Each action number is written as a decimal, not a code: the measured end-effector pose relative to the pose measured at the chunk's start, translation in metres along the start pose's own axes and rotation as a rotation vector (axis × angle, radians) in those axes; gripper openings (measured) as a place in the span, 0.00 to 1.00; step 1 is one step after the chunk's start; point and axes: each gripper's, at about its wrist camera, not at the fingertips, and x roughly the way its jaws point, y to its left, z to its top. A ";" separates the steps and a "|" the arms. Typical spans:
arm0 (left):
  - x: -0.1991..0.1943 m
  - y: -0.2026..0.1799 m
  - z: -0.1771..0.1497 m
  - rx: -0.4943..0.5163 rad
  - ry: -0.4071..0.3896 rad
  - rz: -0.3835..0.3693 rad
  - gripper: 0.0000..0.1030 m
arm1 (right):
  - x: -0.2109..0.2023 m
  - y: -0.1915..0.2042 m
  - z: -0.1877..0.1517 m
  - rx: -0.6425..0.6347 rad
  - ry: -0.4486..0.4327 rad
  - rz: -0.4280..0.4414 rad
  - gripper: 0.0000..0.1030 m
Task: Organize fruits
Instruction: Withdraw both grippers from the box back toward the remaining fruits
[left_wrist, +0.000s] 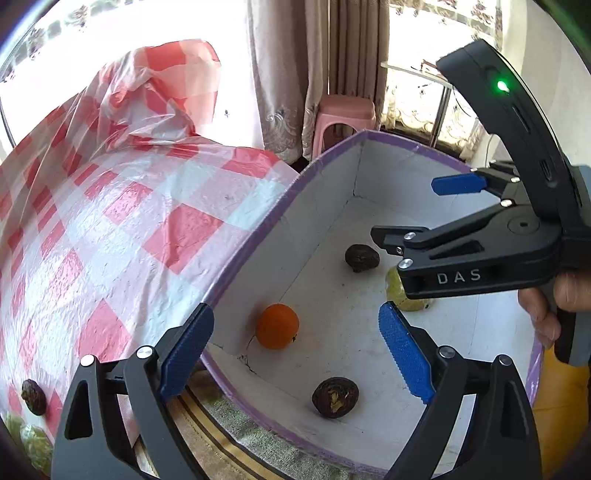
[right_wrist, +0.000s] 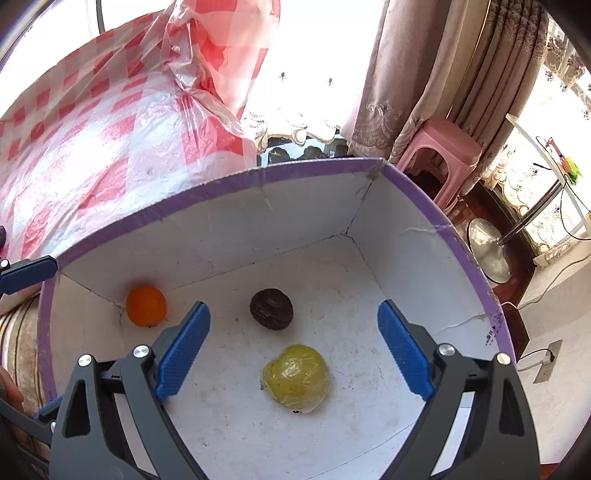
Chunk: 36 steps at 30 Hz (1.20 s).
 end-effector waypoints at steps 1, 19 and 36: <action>-0.003 0.004 0.000 -0.021 -0.008 0.003 0.86 | -0.006 0.002 0.000 0.001 -0.012 0.004 0.92; -0.077 0.068 -0.035 -0.175 -0.165 0.132 0.86 | -0.057 0.073 0.003 0.012 -0.149 0.130 0.96; -0.145 0.121 -0.097 -0.321 -0.281 0.292 0.86 | -0.062 0.159 -0.011 -0.034 -0.167 0.222 0.96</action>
